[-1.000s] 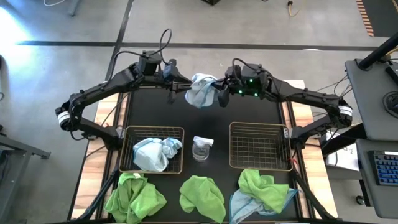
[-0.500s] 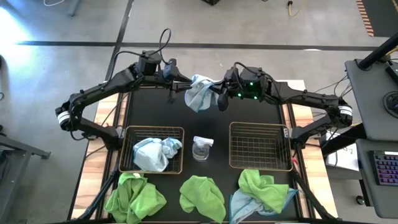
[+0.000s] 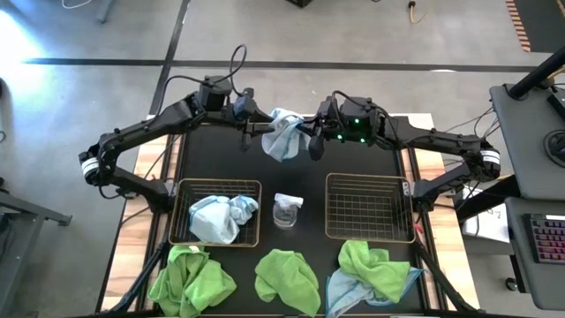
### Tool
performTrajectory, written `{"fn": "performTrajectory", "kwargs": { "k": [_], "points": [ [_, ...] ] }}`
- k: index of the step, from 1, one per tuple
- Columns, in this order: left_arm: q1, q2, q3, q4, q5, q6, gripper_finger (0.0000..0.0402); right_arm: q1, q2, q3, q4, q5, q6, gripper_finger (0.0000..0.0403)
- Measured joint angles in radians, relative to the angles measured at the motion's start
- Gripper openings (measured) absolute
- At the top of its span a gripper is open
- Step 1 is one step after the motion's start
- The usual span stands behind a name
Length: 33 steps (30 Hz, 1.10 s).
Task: Sort microfiber towel by color & place in baskets
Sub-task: Put the blue microfiber towel into the left wire basket
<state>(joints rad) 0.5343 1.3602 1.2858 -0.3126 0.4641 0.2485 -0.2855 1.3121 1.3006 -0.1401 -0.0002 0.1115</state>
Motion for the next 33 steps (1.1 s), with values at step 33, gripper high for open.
{"fn": "performTrajectory", "kwargs": {
  "k": [33],
  "points": [
    [-0.001,0.000,0.000,-0.001,-0.001,0.000,0.0000,0.000,0.000,0.000,-0.003,0.000,-0.055,0.0013]
  ]
}}
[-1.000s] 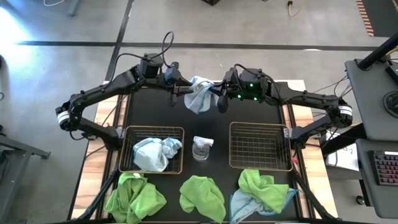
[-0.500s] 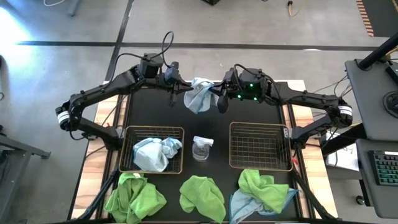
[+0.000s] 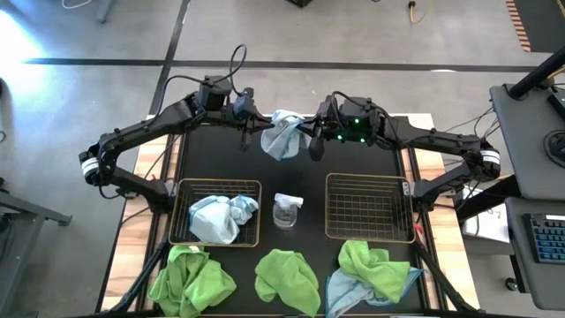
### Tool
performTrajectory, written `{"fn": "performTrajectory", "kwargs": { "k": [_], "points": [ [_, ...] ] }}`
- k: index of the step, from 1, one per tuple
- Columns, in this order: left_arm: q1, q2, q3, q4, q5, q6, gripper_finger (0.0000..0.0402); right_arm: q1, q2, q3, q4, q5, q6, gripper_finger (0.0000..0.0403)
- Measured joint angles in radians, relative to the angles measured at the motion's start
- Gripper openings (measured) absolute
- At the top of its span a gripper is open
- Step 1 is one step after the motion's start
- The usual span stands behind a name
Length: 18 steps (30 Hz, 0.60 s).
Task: Sort microfiber towel by color & place in baskets
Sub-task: Put the blue microfiber towel into the left wire basket
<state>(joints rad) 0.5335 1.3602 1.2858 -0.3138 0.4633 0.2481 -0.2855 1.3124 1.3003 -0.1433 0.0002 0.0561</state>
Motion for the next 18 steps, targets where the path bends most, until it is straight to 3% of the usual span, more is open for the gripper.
{"fn": "performTrajectory", "kwargs": {
  "k": [9,18],
  "points": [
    [0.000,0.000,0.000,0.000,0.000,-0.022,0.0000,0.000,-0.001,0.000,-0.010,0.000,-0.071,0.0016],
    [0.000,0.000,0.000,-0.001,0.000,-0.022,0.0000,0.000,-0.001,-0.001,-0.041,0.000,-0.116,0.0080]
  ]
}}
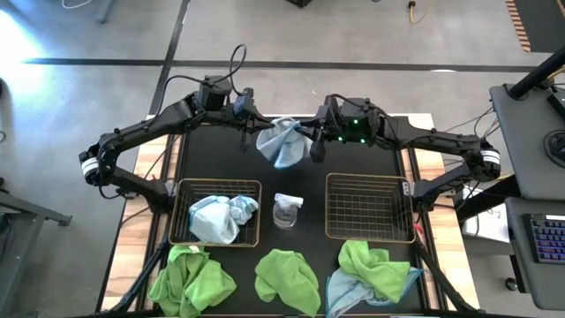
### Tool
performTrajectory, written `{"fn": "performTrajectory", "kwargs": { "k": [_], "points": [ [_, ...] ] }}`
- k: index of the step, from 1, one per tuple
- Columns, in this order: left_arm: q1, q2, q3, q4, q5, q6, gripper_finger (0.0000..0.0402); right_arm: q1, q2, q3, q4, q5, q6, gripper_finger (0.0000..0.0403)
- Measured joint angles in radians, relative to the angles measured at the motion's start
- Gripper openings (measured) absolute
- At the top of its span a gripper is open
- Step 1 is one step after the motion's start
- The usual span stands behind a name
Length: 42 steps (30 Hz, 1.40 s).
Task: Sort microfiber towel by color & place in baskets
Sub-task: Put the blue microfiber towel into the left wire basket
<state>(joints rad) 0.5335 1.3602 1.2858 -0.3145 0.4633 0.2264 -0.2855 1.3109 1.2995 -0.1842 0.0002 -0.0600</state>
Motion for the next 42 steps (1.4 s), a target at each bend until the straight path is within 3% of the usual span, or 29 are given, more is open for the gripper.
{"fn": "performTrajectory", "kwargs": {
  "k": [10,22,28,42],
  "points": [
    [0.000,0.000,0.000,0.000,0.000,0.000,0.0000,0.000,-0.001,0.000,-0.004,0.000,0.059,0.0098],
    [0.000,-0.003,0.059,-0.146,0.000,0.000,0.0000,0.000,-0.004,0.000,-0.074,0.000,0.059,0.0184],
    [0.000,-0.005,0.212,-0.360,-0.001,0.004,0.0000,-0.001,-0.012,0.000,-0.161,0.002,0.058,0.0191],
    [-0.010,-0.008,0.718,-0.980,-0.001,-0.076,0.0000,-0.001,-0.013,0.000,-0.303,0.002,0.097,0.0173]
  ]
}}
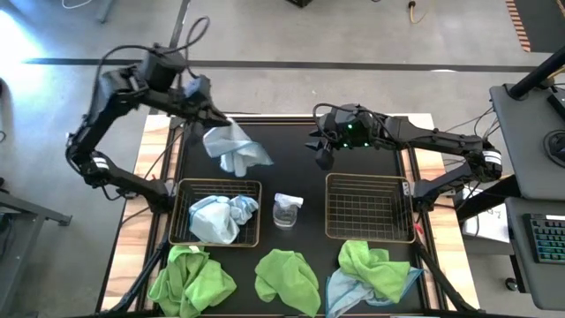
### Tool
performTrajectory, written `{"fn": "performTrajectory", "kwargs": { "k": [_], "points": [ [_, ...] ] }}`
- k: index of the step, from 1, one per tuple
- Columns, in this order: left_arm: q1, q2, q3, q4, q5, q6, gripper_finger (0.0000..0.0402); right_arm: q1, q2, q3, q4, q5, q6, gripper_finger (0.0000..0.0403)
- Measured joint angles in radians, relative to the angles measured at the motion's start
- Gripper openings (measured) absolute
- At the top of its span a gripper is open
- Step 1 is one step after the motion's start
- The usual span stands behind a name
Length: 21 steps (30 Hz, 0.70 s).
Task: Sort microfiber towel by color & place in baskets
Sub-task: Put the blue microfiber towel into the left wire basket
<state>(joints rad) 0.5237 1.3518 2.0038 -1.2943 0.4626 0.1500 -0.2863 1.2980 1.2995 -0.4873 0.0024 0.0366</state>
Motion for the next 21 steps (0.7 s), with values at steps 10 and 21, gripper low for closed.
{"fn": "performTrajectory", "kwargs": {
  "k": [10,21],
  "points": [
    [-0.066,-0.057,0.119,-0.060,0.000,-0.142,0.0000,0.000,0.000,0.000,-0.014,0.000,0.017,0.0171],
    [-0.217,-0.161,0.015,-0.044,-0.008,-0.318,0.0000,0.000,0.000,0.000,-0.115,-0.003,0.162,0.0166]
  ]
}}
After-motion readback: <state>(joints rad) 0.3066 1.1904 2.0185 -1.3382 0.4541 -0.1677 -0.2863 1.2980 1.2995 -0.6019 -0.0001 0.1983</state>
